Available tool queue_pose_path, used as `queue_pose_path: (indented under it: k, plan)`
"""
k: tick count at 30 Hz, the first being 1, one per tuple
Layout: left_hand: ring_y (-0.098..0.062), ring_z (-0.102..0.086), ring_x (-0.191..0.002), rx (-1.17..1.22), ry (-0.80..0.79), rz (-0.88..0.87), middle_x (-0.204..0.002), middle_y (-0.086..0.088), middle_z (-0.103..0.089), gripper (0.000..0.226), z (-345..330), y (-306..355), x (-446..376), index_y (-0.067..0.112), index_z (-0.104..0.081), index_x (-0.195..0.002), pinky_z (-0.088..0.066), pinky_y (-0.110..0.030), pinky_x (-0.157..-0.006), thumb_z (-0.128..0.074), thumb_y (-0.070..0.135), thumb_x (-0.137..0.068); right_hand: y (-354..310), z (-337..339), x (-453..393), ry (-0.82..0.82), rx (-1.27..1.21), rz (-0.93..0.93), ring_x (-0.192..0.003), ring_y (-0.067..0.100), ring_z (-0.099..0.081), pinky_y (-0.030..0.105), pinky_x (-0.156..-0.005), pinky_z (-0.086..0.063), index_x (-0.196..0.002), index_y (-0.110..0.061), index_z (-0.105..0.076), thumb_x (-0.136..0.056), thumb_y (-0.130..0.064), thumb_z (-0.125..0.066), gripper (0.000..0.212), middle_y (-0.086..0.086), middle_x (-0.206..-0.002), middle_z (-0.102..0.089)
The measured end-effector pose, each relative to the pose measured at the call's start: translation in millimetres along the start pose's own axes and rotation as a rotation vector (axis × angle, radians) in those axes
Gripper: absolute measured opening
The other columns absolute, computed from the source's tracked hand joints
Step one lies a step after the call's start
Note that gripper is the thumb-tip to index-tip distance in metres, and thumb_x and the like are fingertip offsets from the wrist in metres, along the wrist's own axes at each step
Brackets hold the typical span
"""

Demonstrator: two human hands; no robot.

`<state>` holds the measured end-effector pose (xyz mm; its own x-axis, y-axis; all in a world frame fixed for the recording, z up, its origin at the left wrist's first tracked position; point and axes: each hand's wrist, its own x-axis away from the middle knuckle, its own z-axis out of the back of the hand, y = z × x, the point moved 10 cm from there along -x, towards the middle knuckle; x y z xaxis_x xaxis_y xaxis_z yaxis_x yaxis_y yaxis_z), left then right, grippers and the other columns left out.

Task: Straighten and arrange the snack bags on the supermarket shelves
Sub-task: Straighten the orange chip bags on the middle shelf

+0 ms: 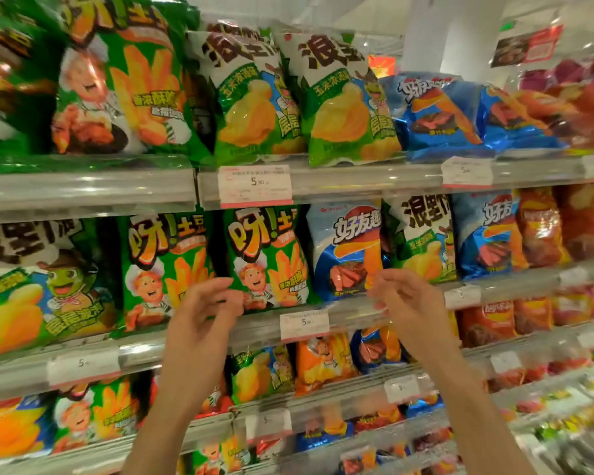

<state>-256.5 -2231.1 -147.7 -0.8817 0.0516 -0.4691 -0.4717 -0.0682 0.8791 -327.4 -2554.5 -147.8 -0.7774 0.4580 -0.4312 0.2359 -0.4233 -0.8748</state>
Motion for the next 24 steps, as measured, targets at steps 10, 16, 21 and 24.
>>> queue_pose_path:
  k: [10, 16, 21, 24]
  plan:
    - [-0.010, -0.071, -0.101, 0.062, -0.079, 0.180, -0.103, 0.010, -0.075, 0.023, -71, -58, 26, 0.045, -0.068, -0.101, -0.055, -0.041, -0.096, -0.067, 0.022, -0.098, 81, 32, 38, 0.001, -0.111, -0.194, -0.082, 0.010, -0.074, 0.015, -0.070, -0.055, -0.104, -0.018, -0.072, -0.100, -0.018, -0.061, 0.011, -0.002, -0.087, -0.078]
    - [0.000, -0.070, -0.096, -0.012, -0.080, 0.173, -0.103, 0.018, -0.074, 0.030, -120, -51, 28, 0.051, -0.066, -0.100, -0.052, -0.032, -0.088, -0.065, 0.021, -0.099, 106, 85, 13, 0.046, -0.137, -0.200, -0.085, 0.011, -0.074, 0.017, -0.071, -0.056, -0.101, -0.024, -0.072, -0.100, -0.020, -0.063, 0.010, -0.002, -0.087, -0.078]
    - [-0.007, -0.071, -0.097, 0.035, -0.031, 0.145, -0.103, 0.010, -0.075, 0.012, -193, -32, 29, 0.049, -0.066, -0.101, -0.054, -0.030, -0.082, -0.065, 0.043, -0.091, 132, 141, -32, 0.015, -0.139, -0.177, -0.089, 0.021, -0.074, 0.033, -0.079, -0.061, -0.103, -0.018, -0.072, -0.102, -0.012, -0.060, 0.014, 0.004, -0.087, -0.078]
    - [-0.007, -0.071, -0.099, 0.035, -0.003, 0.124, -0.103, 0.012, -0.074, 0.012, -243, -22, 27, 0.044, -0.067, -0.104, -0.054, -0.035, -0.087, -0.066, 0.037, -0.095, 146, 178, -62, 0.002, -0.110, -0.132, -0.088, 0.017, -0.074, 0.026, -0.077, -0.061, -0.102, -0.021, -0.072, -0.102, -0.011, -0.059, 0.016, 0.000, -0.086, -0.078]
